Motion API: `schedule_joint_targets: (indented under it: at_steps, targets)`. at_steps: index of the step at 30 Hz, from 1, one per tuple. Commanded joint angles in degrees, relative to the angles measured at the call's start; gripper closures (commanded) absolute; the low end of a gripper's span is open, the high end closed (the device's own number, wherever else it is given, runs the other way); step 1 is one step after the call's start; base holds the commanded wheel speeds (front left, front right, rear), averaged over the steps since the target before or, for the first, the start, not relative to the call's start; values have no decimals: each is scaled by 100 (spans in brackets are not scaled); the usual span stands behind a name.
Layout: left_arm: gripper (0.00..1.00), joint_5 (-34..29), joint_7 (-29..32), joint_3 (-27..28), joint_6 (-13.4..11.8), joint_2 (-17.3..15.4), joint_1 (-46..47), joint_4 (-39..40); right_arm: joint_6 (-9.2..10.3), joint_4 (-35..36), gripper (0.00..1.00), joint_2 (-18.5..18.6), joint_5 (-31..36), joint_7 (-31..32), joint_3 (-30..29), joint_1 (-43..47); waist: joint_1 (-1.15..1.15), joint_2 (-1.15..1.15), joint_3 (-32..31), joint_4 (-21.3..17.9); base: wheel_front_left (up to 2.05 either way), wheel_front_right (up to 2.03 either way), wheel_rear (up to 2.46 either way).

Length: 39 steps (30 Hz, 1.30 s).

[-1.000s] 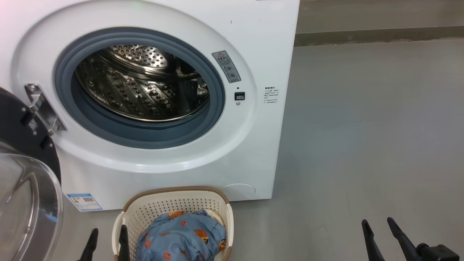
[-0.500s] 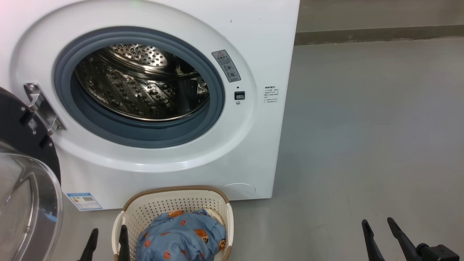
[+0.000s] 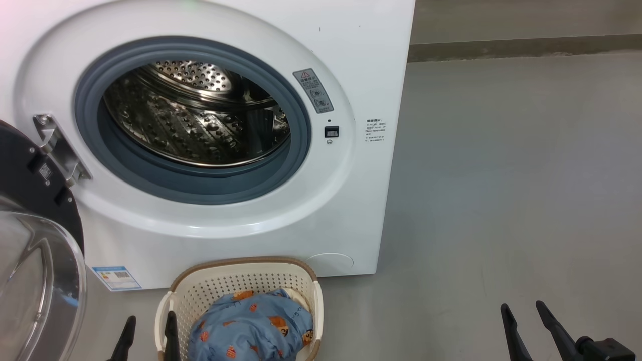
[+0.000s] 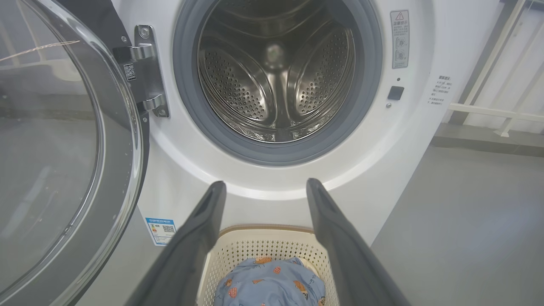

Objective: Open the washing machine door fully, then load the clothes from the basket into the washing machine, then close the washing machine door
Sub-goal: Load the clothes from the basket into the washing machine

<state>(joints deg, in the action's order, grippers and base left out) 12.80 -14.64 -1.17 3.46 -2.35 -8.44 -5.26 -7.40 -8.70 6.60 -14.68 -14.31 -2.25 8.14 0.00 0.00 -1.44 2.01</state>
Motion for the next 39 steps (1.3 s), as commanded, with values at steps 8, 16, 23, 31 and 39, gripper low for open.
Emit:
schedule_joint_targets:
  at_steps: [8, 16, 23, 31, 39]
  targets:
    - [0, 9, -36, 197, -11, -53, 183, 144, -9, 128, 0, 84, 22, -69, 155, -259, 0, 0, 9, -12, 0, 0, 0]
    - [0, 18, -36, 191, -20, -53, 164, 161, -9, 136, 0, 83, 23, -69, 156, -251, 0, 0, 20, -22, 0, 0, 0]
    - [0, -27, -36, 174, 29, -53, 156, 16, -9, 151, 0, 57, 21, -69, 174, -263, 0, 0, 109, -51, 0, 0, 0]
    - [0, -177, -36, 90, 62, -53, 323, -232, -9, 186, 0, -23, -3, -69, 234, -425, 0, 0, 505, -267, 0, 0, 0]
    - [0, -348, -36, 25, 83, -53, 814, -750, -9, 223, 0, -84, -38, -69, 294, -714, 0, 0, 1134, -542, 0, 0, 0]
